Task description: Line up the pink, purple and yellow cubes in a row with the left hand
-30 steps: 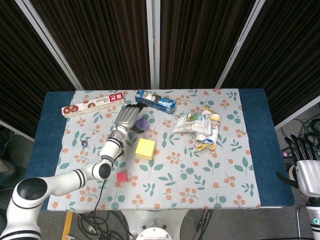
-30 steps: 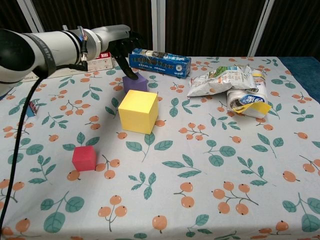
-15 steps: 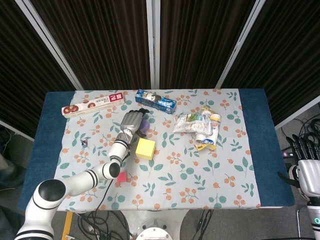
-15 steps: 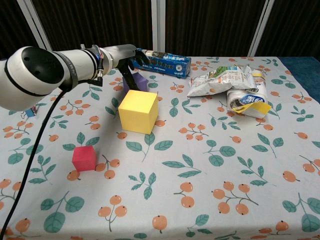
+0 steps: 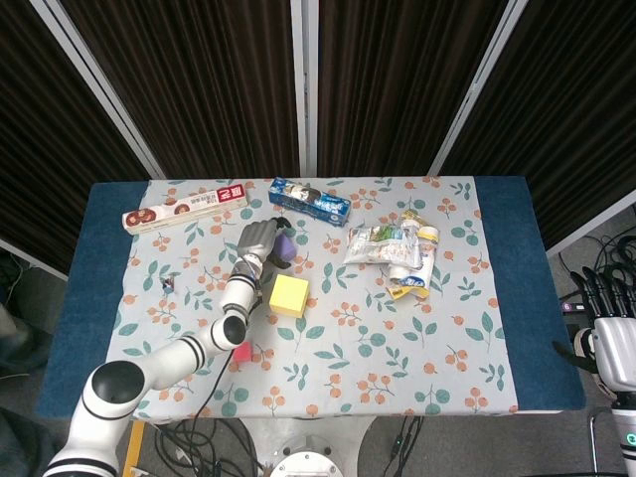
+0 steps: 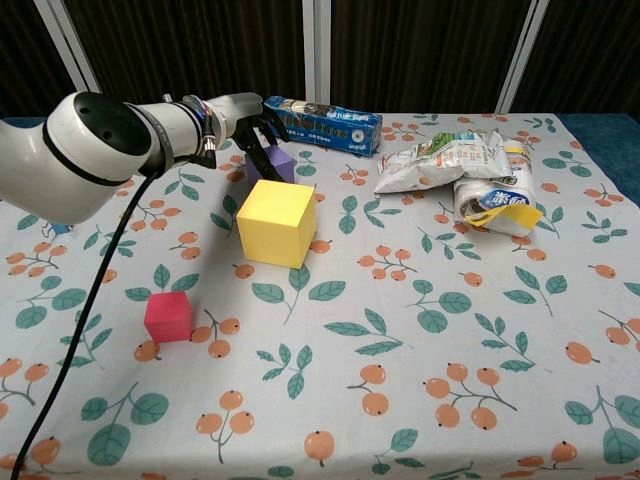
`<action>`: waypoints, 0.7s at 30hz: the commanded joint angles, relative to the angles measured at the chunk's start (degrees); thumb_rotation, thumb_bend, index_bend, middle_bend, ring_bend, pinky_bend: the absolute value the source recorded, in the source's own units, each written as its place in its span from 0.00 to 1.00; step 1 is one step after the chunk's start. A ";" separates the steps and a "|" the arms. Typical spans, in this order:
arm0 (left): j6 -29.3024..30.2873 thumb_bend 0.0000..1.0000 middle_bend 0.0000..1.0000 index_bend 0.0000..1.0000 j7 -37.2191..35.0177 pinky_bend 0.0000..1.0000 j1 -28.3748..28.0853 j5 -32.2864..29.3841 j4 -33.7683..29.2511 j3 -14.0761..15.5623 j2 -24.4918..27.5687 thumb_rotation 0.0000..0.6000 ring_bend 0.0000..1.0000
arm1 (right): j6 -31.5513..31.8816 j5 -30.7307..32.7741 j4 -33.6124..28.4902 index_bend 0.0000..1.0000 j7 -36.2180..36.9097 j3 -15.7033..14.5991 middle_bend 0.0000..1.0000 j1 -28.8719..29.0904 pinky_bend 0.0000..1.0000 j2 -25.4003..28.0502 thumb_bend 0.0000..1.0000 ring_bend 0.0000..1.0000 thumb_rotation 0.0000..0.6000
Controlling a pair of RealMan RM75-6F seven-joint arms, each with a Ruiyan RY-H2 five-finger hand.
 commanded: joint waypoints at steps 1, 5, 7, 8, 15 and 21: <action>0.46 0.06 0.41 0.37 -0.14 0.25 -0.36 0.82 1.37 -0.31 -0.87 1.00 0.32 | 0.04 0.02 -0.06 0.00 -0.05 -0.02 0.04 -0.05 0.00 0.05 0.03 0.00 1.00; 0.83 0.10 0.47 0.42 0.07 0.29 -0.43 3.13 3.33 0.28 -1.95 1.00 0.35 | 0.27 0.13 -0.18 0.00 -0.07 0.01 0.04 -0.22 0.00 0.23 0.03 0.00 1.00; 1.10 0.12 0.50 0.47 0.05 0.29 -0.31 4.28 3.89 0.54 -2.20 1.00 0.38 | 0.26 0.17 -0.24 0.00 -0.05 0.05 0.04 -0.21 0.00 0.29 0.03 0.00 1.00; 1.02 0.13 0.52 0.48 -0.16 0.29 -0.14 5.06 4.02 0.68 -2.25 1.00 0.39 | 0.26 0.14 -0.26 0.00 -0.04 0.04 0.04 -0.21 0.00 0.30 0.03 0.00 1.00; 2.17 0.22 0.59 0.57 -4.30 0.30 1.95 12.62 -0.23 1.50 0.56 1.00 0.45 | 0.40 -0.15 -0.32 0.00 0.02 0.00 0.04 -0.20 0.00 0.23 0.03 0.00 1.00; 4.24 0.24 0.59 0.57 -9.77 0.30 5.58 21.87 -11.81 2.51 9.38 1.00 0.45 | 0.27 -0.56 -0.47 0.00 0.00 0.13 0.04 0.17 0.00 0.25 0.03 0.00 1.00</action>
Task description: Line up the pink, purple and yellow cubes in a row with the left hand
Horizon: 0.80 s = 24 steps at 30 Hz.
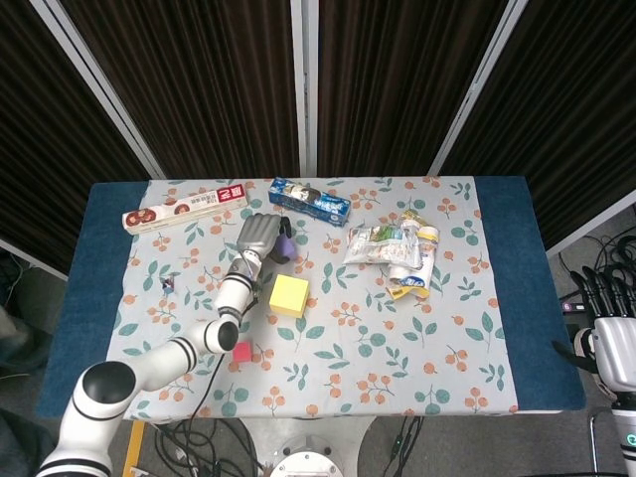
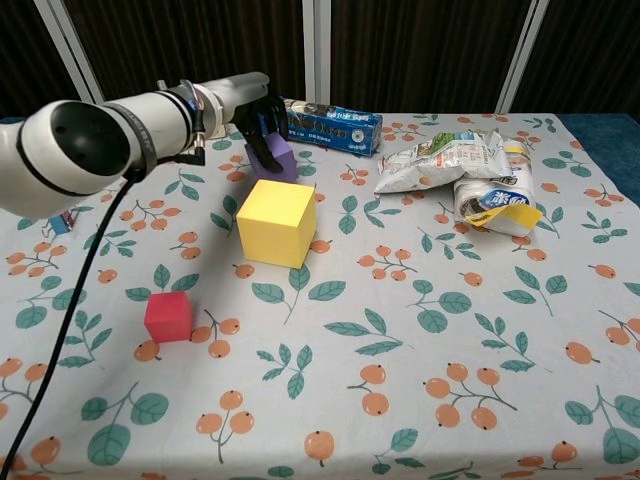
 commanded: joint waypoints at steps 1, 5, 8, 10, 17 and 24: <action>1.48 0.24 0.59 0.57 -4.47 0.30 3.37 7.08 -9.88 1.08 7.98 1.00 0.45 | -0.13 -0.13 -0.08 0.00 0.02 0.05 0.04 0.17 0.00 -0.01 0.03 0.00 1.00; 2.72 0.24 0.59 0.56 -6.88 0.30 6.96 13.43 -20.75 2.89 17.03 1.00 0.45 | 0.07 -0.51 -0.11 0.00 -0.03 -0.02 0.04 0.19 0.00 -0.03 0.03 0.00 1.00; 2.90 0.24 0.59 0.56 -8.74 0.30 9.32 17.88 -26.83 4.69 22.91 1.00 0.45 | 0.00 -0.51 -0.13 0.00 0.00 -0.04 0.04 0.24 0.00 -0.05 0.03 0.00 1.00; 3.13 0.24 0.59 0.56 -9.80 0.30 10.66 20.62 -29.48 6.06 25.76 1.00 0.45 | -0.07 -0.58 -0.14 0.00 0.06 -0.04 0.04 0.32 0.00 -0.12 0.03 0.00 1.00; 5.42 0.24 0.59 0.56 -14.33 0.30 15.05 31.13 -33.75 12.57 30.09 1.00 0.45 | -0.53 -0.94 -0.04 0.00 0.09 -0.11 0.04 0.78 0.00 -0.51 0.03 0.00 1.00; 7.54 0.24 0.59 0.54 -16.43 0.30 16.60 37.34 -30.97 16.94 26.63 1.00 0.45 | -0.79 -1.06 -0.45 0.00 -0.47 -0.15 0.04 1.05 0.00 -0.58 0.03 0.00 1.00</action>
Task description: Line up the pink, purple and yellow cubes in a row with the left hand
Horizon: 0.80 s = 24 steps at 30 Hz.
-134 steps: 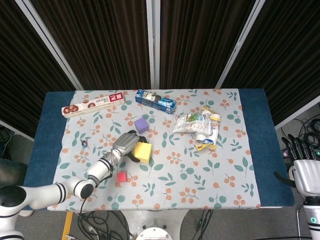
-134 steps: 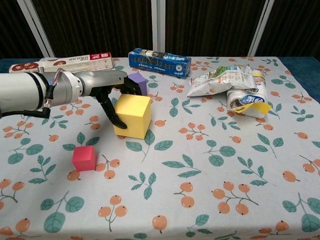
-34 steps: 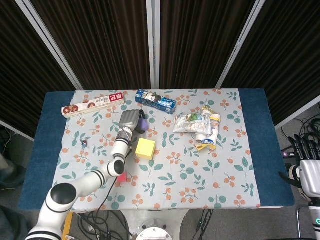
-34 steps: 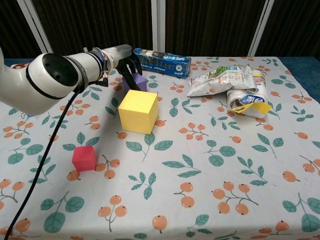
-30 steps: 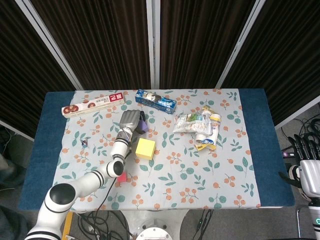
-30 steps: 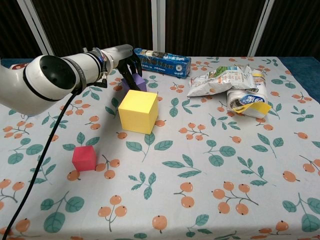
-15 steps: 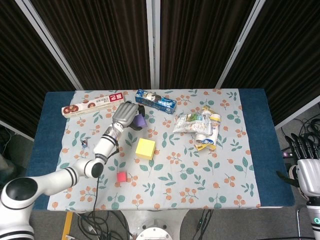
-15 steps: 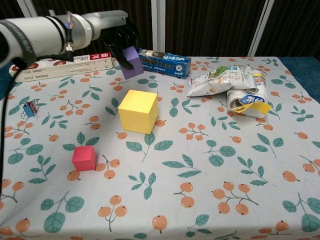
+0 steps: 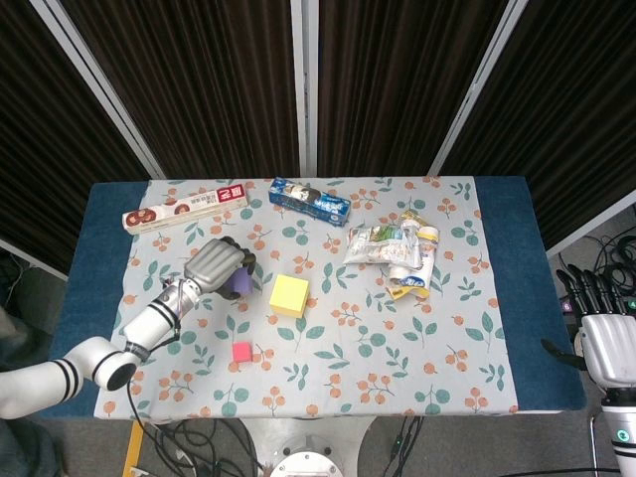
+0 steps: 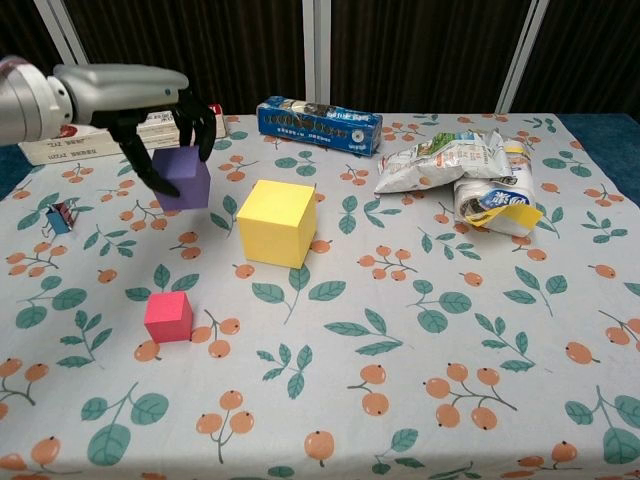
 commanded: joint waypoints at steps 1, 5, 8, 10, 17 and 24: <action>0.71 0.24 0.59 0.53 -1.37 0.30 0.63 2.06 2.02 1.59 -2.17 1.00 0.45 | 0.11 0.05 -0.20 0.00 -0.21 -0.05 0.04 -0.09 0.00 0.06 0.03 0.00 1.00; 1.00 0.24 0.58 0.52 -1.64 0.30 0.30 3.50 4.02 2.13 -3.75 1.00 0.45 | 0.51 0.22 -0.52 0.00 -0.56 -0.21 0.04 -0.48 0.00 0.16 0.03 0.00 1.00; 1.63 0.24 0.57 0.52 -1.24 0.30 0.12 4.14 5.72 2.16 -4.81 1.00 0.44 | 0.54 0.36 -0.74 0.00 -0.81 -0.14 0.04 -0.49 0.00 0.23 0.03 0.00 1.00; 1.81 0.24 0.56 0.52 -1.25 0.30 0.02 4.27 6.61 2.07 -5.35 1.00 0.44 | 0.55 0.40 -0.86 0.00 -0.89 -0.12 0.04 -0.48 0.00 0.26 0.03 0.00 1.00; 0.93 0.24 0.54 0.49 -1.01 0.29 -0.71 4.35 9.27 2.18 -6.79 1.00 0.44 | 0.54 0.46 -0.76 0.00 -0.97 -0.23 0.04 -0.57 0.00 0.14 0.03 0.00 1.00; -0.74 0.24 0.51 0.48 -0.19 0.29 -1.64 4.46 10.90 2.65 -7.91 1.00 0.43 | -0.01 1.00 -0.85 0.00 -1.02 -0.02 0.04 -0.29 0.00 0.28 0.03 0.00 1.00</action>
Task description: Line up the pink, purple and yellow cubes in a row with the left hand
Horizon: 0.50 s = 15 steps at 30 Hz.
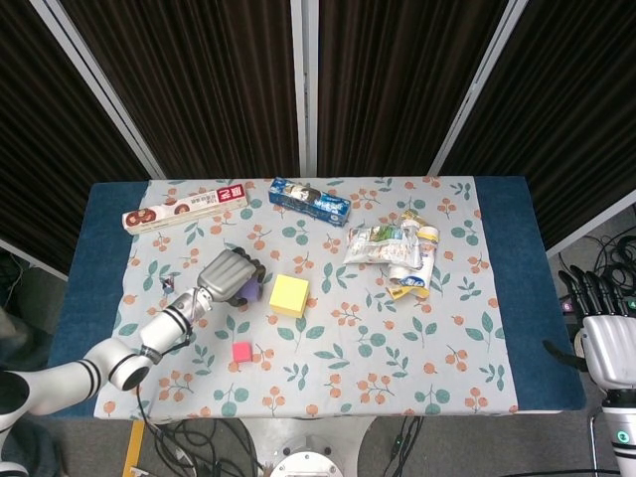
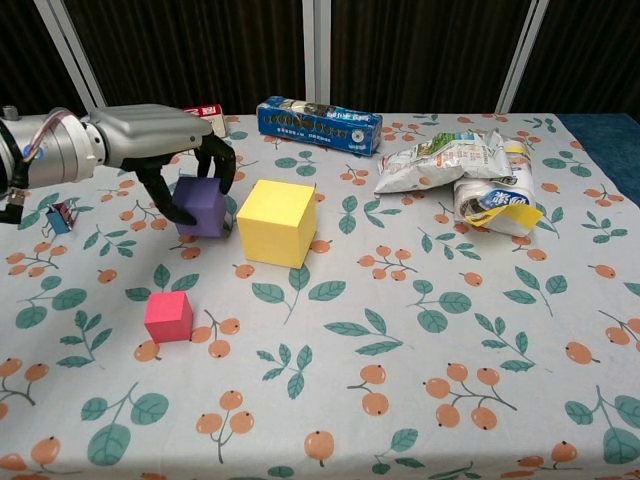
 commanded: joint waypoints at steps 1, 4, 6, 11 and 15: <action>-1.25 0.24 0.50 0.46 0.62 0.28 -0.52 -0.19 0.51 0.29 -0.27 1.00 0.42 | -0.03 0.05 0.02 0.00 0.00 -0.02 0.04 -0.02 0.00 0.01 0.03 0.00 1.00; -2.45 0.24 0.46 0.43 1.07 0.28 -0.96 -0.63 0.49 0.37 -0.30 1.00 0.40 | 0.08 -0.01 0.12 0.00 0.07 -0.14 0.04 -0.14 0.00 -0.04 0.03 0.00 1.00; -3.33 0.24 0.43 0.39 1.42 0.28 -1.17 -1.08 0.12 0.47 -0.05 1.00 0.38 | 0.05 0.07 0.16 0.00 0.11 -0.06 0.04 -0.10 0.00 -0.03 0.03 0.00 1.00; -3.87 0.23 0.32 0.31 2.12 0.26 -1.05 -2.19 -1.68 0.36 1.11 1.00 0.31 | -0.06 0.23 0.06 0.00 0.11 0.09 0.04 0.03 0.00 0.12 0.03 0.00 1.00; -2.11 0.22 0.29 0.27 2.69 0.26 0.15 -3.62 -4.03 -0.30 2.76 1.00 0.30 | 0.38 -0.15 0.25 0.00 0.20 -0.12 0.04 -0.23 0.00 0.05 0.03 0.00 1.00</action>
